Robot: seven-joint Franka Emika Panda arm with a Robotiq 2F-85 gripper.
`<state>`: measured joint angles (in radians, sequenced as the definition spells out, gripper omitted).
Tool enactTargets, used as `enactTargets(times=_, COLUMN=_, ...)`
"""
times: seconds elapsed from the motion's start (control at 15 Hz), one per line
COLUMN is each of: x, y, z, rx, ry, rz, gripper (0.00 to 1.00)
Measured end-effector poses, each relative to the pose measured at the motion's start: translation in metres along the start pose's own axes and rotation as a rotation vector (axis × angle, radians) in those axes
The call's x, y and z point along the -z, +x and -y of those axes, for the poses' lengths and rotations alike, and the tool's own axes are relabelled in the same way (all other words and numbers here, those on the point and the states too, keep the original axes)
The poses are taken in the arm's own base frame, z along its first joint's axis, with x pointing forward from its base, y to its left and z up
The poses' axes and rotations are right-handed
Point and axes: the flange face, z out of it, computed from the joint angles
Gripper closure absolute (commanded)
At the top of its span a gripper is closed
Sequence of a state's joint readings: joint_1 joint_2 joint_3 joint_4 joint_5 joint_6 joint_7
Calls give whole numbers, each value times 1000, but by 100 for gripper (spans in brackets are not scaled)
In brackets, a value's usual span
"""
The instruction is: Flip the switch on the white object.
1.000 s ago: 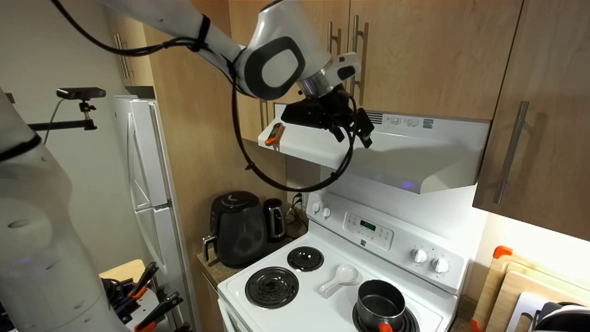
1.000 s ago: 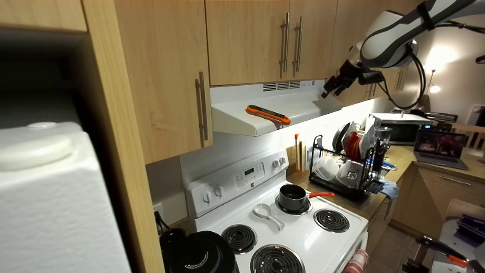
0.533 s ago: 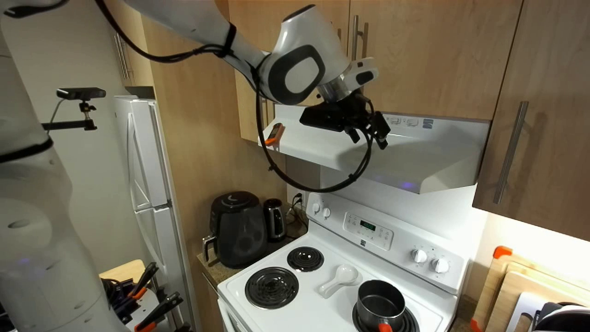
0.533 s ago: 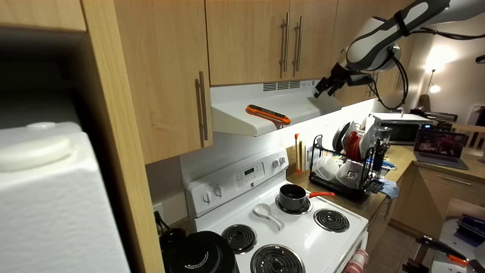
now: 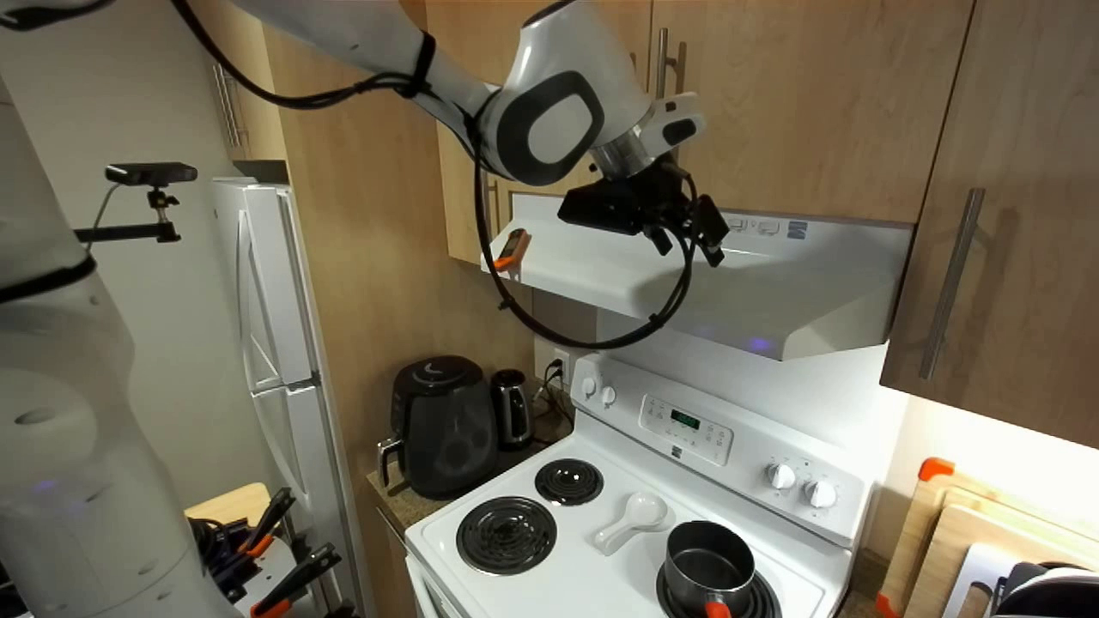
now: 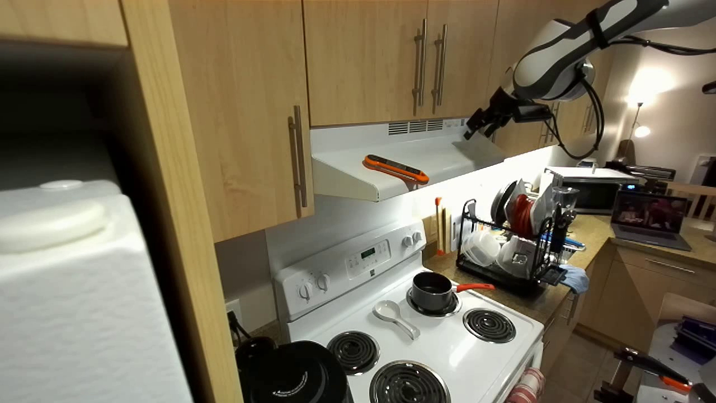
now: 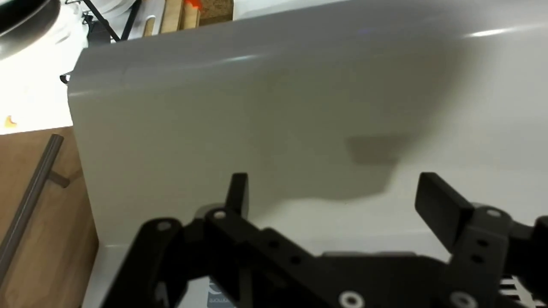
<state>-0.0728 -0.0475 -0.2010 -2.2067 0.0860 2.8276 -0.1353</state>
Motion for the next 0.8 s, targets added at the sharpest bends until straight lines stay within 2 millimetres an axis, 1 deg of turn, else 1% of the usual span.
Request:
enactTargets(times=0.27, x=3, y=3, z=9, rx=10, ry=9, rz=-17, gripper=0)
enactTargets(times=0.47, x=14, y=6, z=21, rx=19, ry=26, rz=-15, gripper=0)
enactTargets(times=0.6, x=20, y=7, z=23, rx=22, ry=32, rz=-11, gripper=0)
enactTargets(times=0.8, x=22, y=6, z=22, rx=21, ry=33, rz=-10, gripper=0)
